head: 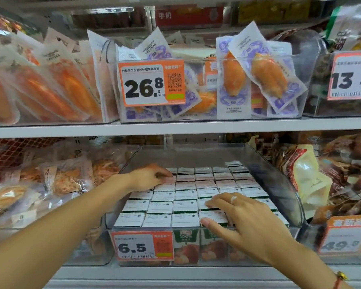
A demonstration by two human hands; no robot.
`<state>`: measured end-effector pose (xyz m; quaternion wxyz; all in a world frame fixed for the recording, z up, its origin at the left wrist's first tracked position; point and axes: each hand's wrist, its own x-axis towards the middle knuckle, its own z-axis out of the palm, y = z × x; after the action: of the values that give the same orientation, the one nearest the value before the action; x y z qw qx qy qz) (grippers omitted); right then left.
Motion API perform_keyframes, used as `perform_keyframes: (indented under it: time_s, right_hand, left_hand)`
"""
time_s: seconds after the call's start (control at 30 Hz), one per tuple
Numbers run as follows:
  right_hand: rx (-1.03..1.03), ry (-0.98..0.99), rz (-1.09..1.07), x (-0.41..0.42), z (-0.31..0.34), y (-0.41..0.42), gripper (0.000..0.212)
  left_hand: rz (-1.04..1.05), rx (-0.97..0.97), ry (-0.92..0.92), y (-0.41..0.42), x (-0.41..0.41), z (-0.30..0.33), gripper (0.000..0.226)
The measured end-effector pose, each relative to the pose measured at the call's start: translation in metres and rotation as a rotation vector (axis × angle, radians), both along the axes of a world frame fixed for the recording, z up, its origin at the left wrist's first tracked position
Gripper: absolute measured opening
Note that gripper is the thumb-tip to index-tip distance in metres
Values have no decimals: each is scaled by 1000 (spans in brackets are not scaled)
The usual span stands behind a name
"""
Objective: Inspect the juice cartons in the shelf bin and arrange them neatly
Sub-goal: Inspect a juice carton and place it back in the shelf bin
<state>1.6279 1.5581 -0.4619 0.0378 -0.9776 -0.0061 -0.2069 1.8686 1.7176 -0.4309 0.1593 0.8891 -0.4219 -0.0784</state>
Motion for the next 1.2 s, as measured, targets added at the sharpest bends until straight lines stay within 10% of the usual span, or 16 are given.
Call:
perform_keyframes:
  time_s: [0.77,1.2]
  right_hand:
    - [-13,3,9,3,0,-4,89]
    - [3,64,-80,2,4,0,68]
  left_hand:
    - [103,60,-193,-28,5,19,42]
    - [168,-557,-450,35,-75,35,31]
